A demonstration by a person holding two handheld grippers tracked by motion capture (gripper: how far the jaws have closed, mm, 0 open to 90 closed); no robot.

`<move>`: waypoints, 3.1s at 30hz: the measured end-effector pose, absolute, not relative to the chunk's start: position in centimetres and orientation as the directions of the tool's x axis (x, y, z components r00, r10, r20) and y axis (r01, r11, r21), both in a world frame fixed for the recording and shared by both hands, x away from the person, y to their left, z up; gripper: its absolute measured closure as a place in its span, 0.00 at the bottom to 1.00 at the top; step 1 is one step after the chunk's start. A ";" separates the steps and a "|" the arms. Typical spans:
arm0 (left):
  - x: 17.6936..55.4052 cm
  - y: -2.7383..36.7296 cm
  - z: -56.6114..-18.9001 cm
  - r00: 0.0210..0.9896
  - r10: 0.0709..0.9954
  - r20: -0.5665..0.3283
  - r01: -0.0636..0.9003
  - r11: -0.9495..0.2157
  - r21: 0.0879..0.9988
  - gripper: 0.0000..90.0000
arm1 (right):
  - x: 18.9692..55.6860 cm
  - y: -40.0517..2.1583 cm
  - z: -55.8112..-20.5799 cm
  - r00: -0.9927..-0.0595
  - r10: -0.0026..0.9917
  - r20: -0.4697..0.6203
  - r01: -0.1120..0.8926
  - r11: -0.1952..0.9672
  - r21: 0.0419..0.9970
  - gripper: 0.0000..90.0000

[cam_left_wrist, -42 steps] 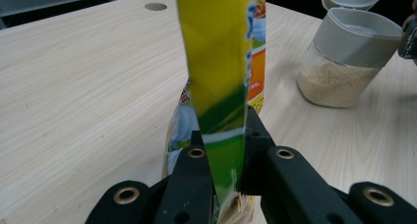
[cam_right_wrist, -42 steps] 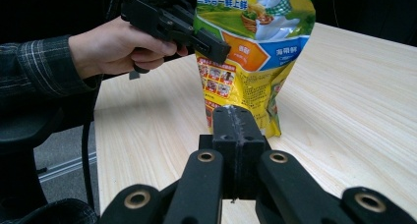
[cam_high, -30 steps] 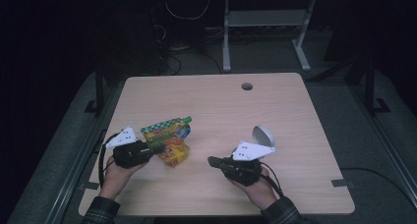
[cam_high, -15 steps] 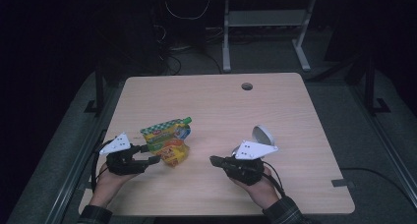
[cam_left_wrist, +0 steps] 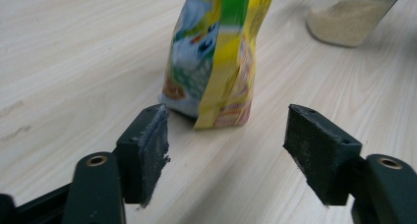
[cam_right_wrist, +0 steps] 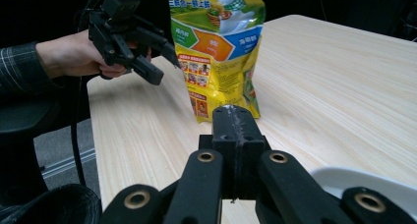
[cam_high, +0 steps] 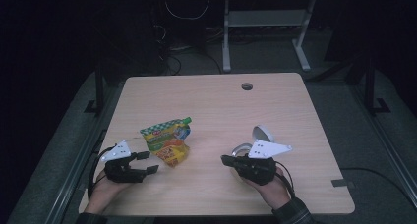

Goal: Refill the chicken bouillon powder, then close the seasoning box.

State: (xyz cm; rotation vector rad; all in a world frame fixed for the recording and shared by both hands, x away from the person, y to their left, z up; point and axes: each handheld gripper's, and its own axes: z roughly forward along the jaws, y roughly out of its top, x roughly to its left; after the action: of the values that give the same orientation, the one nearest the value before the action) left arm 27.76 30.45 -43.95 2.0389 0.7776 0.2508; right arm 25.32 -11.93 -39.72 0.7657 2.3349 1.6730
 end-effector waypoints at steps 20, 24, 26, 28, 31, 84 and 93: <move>27.8 30.4 -45.5 0.756 0.645 -0.112 0.482 -0.433 0.762 0.21 | 24.0 -19.6 -39.5 -0.808 0.573 0.137 0.330 0.248 0.911 1.00; 27.8 30.3 -45.6 0.755 0.647 -0.108 0.483 -0.436 0.759 0.20 | 23.6 -21.3 -39.9 -0.795 0.593 0.126 0.335 0.255 0.907 1.00; 27.8 30.3 -45.6 0.755 0.647 -0.105 0.480 -0.438 0.760 0.20 | 23.3 -22.3 -40.0 -0.783 0.607 0.135 0.348 0.248 0.904 1.00; 27.9 30.4 -45.6 0.753 0.649 -0.104 0.481 -0.437 0.760 0.20 | 23.2 -23.3 -40.2 -0.767 0.627 0.136 0.358 0.241 0.902 1.00; 27.9 30.4 -45.6 0.754 0.649 -0.099 0.480 -0.441 0.758 0.20 | 23.4 -24.8 -40.4 -0.735 0.664 0.139 0.374 0.227 0.899 1.00; 28.0 30.0 -45.7 0.758 0.645 -0.093 0.481 -0.458 0.748 0.20 | 27.0 -25.7 -42.9 -0.627 0.773 0.099 0.405 0.214 0.889 0.49; 28.1 29.8 -45.9 0.769 0.633 -0.088 0.474 -0.473 0.743 0.20 | 28.0 -25.8 -45.0 -0.618 0.778 0.116 0.461 0.239 0.855 0.33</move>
State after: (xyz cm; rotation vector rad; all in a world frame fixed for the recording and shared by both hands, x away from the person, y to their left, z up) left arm 28.11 29.82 -45.94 2.1580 0.8222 0.2533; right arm 27.98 -25.84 -45.05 1.1450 2.1839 1.3276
